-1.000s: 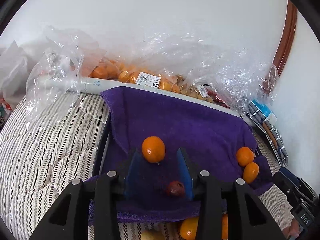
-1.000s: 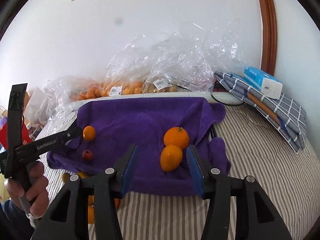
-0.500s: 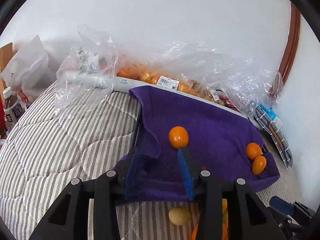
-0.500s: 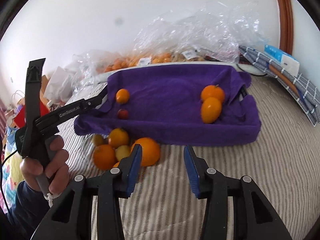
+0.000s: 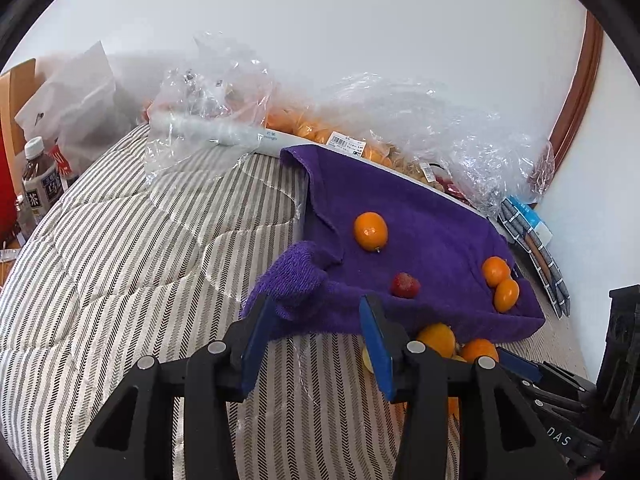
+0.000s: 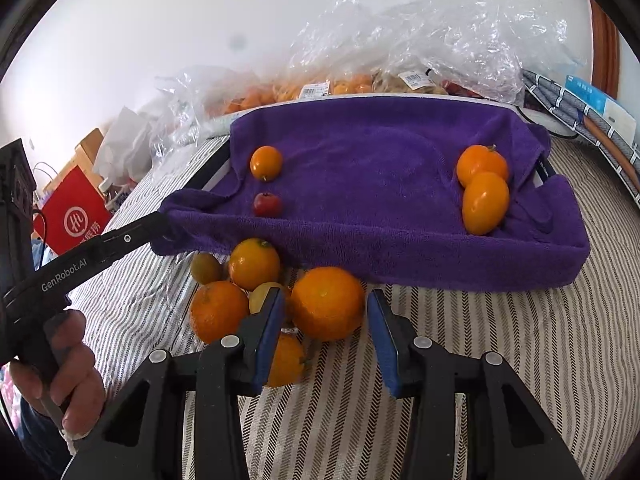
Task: Organize fruits
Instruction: 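Withdraw both open grippers from the towel toward the loose fruit, then grasp a large orange with the right gripper while the left grasps a small green fruit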
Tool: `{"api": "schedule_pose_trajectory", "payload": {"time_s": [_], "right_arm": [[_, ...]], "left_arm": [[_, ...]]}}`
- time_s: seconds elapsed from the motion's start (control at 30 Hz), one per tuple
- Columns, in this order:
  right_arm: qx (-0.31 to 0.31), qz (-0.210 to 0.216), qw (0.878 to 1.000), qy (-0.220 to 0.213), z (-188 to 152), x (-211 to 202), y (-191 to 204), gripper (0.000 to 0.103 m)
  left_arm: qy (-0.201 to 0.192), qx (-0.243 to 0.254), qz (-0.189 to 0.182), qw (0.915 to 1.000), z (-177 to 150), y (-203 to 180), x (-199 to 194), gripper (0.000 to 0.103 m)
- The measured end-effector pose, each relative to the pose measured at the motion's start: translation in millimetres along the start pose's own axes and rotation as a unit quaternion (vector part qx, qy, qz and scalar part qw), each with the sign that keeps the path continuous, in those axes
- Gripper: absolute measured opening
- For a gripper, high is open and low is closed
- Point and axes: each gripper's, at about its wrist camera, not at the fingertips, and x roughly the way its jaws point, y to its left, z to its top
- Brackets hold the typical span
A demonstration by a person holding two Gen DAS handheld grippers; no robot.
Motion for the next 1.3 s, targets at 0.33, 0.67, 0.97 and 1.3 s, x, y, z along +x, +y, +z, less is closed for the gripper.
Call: {"api": "schedule_pose_trajectory", "payload": {"time_s": [0.33, 0.67, 0.97, 1.3], "right_arm": [[0.02, 0.01, 1.0, 0.006, 7.9, 4.8, -8.2, 0.038], [0.018, -0.042, 0.999, -0.006, -2.1, -21.9, -29.6, 0.038], [0.007, -0.055, 0.998, 0.005, -11.0, -6.9, -28.8, 0.04], [-0.011, -0.091, 0.996, -0.012, -15.4, -16.0, -36.1, 0.04]], "left_arm": [[-0.005, 0.01, -0.002, 0.9999, -0.5, -5.0, -2.7, 0.043], [0.01, 0.006, -0.009, 0.9999, -0.8, -2.9, 2.4, 0.043], [0.023, 0.016, -0.027, 0.9992, -3.6, -6.9, 6.0, 0.043], [0.066, 0.053, -0.056, 0.9948, -13.7, -22.4, 18.1, 0.043]]}}
